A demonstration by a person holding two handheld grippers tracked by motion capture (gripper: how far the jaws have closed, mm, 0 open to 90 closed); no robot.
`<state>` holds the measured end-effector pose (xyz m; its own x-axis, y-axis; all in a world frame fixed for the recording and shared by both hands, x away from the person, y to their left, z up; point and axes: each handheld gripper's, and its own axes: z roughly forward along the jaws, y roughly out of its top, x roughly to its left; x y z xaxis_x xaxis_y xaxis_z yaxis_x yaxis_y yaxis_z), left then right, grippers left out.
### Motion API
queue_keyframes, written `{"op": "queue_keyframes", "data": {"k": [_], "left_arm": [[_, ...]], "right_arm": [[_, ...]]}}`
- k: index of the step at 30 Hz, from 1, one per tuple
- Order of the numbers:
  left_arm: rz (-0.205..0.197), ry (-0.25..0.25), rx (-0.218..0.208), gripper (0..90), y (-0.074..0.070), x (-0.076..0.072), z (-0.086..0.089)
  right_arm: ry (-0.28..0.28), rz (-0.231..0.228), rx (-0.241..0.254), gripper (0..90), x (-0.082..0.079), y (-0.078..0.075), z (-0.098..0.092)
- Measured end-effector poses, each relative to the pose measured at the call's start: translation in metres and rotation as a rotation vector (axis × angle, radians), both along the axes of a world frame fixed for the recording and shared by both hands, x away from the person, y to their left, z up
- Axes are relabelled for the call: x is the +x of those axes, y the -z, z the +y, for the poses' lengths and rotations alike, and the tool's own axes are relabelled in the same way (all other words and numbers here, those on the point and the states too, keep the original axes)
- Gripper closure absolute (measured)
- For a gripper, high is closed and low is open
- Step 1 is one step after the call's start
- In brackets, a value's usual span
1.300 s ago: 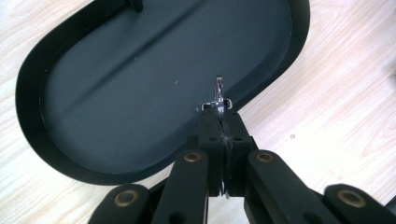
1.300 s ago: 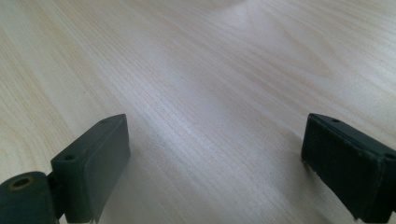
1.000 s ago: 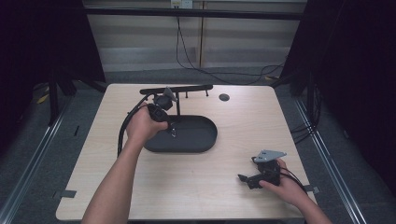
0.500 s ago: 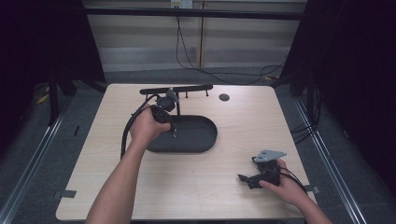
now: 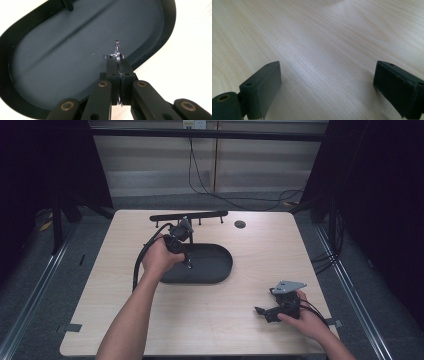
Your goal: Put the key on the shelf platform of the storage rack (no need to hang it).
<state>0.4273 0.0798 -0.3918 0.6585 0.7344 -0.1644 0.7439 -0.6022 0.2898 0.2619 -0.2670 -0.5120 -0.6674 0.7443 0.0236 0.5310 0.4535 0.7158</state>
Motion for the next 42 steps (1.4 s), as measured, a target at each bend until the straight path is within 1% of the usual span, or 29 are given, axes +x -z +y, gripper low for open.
{"op": "queue_keyframes", "data": {"k": [4, 5, 8, 9, 10, 18, 20, 22, 24, 30, 34, 39, 42], "left_arm": [[-0.005, 0.001, 0.002, 88.6, 0.002, 0.000, -0.003], [-0.007, 0.009, 0.004, 88.6, 0.003, 0.001, -0.004], [-0.011, -0.001, 0.007, 88.6, 0.005, 0.002, -0.005], [-0.011, -0.005, 0.002, 88.6, 0.006, 0.002, -0.005], [-0.012, 0.000, 0.006, 88.6, 0.007, 0.002, -0.004], [-0.017, -0.014, 0.005, 88.5, 0.016, 0.002, -0.006], [-0.017, -0.003, 0.017, 88.5, 0.017, 0.002, -0.007], [-0.017, -0.004, 0.009, 88.5, 0.019, 0.001, -0.008], [-0.018, 0.003, 0.017, 88.4, 0.021, 0.001, -0.009], [-0.028, 0.008, 0.019, 88.2, 0.022, 0.002, -0.010], [-0.041, -0.001, 0.004, 87.7, 0.021, 0.002, -0.009], [-0.040, -0.005, 0.007, 88.0, 0.021, 0.002, -0.007], [-0.032, -0.004, 0.011, 88.1, 0.024, 0.002, -0.006]], "right_arm": [[0.000, 0.000, 0.000, 7.3, 0.000, 0.000, 0.000], [0.000, 0.000, 0.000, 7.3, 0.000, 0.000, 0.000], [0.000, 0.000, 0.000, 7.3, 0.000, 0.000, 0.000], [0.000, 0.000, 0.000, 7.2, 0.000, 0.000, 0.000], [0.000, 0.000, 0.000, 7.3, 0.000, 0.000, 0.000], [0.000, 0.000, 0.000, 7.3, 0.000, 0.000, 0.000], [0.000, 0.000, 0.000, 7.2, 0.000, 0.000, 0.000], [0.000, 0.001, 0.001, 7.2, 0.000, 0.000, 0.000], [0.000, 0.000, 0.000, 7.3, 0.000, 0.000, 0.000], [0.000, 0.000, 0.000, 7.3, 0.000, 0.000, 0.000], [0.000, 0.000, 0.000, 7.2, 0.000, 0.000, 0.000], [0.000, 0.000, 0.000, 7.2, 0.000, 0.000, 0.000], [-0.001, 0.000, 0.000, 7.2, 0.000, 0.000, 0.000]]}}
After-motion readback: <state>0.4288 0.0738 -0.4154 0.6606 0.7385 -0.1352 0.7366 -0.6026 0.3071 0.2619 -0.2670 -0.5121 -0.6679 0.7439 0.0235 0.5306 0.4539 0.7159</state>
